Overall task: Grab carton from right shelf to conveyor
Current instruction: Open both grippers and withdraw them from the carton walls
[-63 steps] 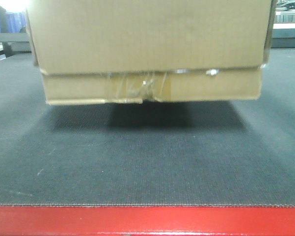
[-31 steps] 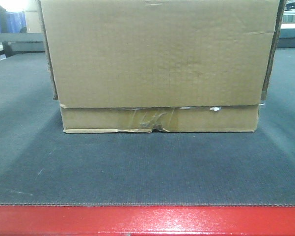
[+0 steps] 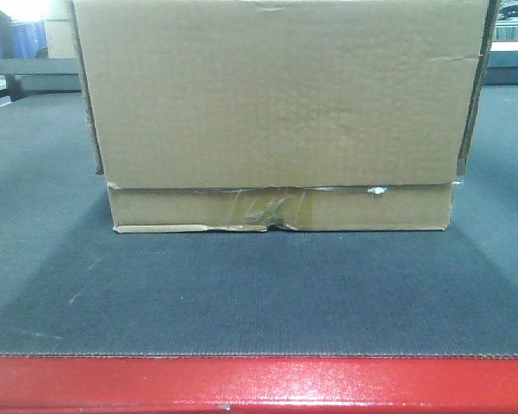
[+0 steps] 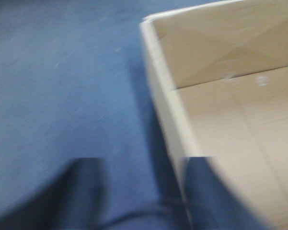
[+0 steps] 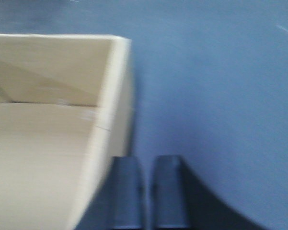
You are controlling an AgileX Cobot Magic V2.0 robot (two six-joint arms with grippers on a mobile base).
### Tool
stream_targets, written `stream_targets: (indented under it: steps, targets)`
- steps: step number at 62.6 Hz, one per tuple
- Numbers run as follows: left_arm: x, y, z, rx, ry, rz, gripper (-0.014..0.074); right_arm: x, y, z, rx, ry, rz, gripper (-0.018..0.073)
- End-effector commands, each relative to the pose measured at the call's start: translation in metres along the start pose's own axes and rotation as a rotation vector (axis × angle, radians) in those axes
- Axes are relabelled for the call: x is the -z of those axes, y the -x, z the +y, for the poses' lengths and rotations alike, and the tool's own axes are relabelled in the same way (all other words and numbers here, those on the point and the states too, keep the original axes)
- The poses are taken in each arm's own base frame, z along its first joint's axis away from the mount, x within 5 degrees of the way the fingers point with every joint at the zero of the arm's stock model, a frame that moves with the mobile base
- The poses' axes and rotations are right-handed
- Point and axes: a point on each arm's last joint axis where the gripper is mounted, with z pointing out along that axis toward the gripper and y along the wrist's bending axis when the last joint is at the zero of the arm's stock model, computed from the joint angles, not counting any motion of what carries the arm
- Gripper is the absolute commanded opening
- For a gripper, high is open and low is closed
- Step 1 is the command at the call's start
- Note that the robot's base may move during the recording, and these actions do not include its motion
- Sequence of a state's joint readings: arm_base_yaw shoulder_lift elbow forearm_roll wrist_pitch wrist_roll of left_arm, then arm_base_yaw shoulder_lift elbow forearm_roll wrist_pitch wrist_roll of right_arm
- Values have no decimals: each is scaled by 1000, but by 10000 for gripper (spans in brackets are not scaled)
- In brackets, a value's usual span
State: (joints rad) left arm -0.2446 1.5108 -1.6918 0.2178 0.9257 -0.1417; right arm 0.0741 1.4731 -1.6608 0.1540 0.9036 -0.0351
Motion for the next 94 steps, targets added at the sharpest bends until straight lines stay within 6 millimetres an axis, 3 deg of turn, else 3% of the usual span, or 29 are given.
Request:
stream_targets:
  steps: [1,3,9,19,34,49,62,77,85,94]
  targets:
    - [5,-18,18,40,16,-21,1,11,-8,-18,-21,-60,3,-76]
    - [9,-24,25,58,29,-32,-42,13,-13,-24,-26,-84,5,-69]
    - [12,-49,39,112,42,-48,19,15,-29,-35,-8,-146,15,-67]
    - [17,-96,54,170,79,-98,22,11,-71,-39,17,-181,27,-67]
    - [30,-157,48,137,89,-187,22,16,-143,-38,22,-185,-36,-67]
    - [59,-208,38,102,81,-401,22,41,-200,-34,62,-195,-175,-67]
    - [95,-229,33,100,89,-559,22,79,-222,-24,88,-182,-387,-67]
    - [125,-235,32,99,100,-697,22,132,-230,-13,117,-159,-643,-67]
    - [132,-237,31,98,102,-725,22,146,-234,-11,121,-158,-708,-67]
    - [132,-237,31,98,102,-726,22,148,-235,-11,122,-158,-718,-67]
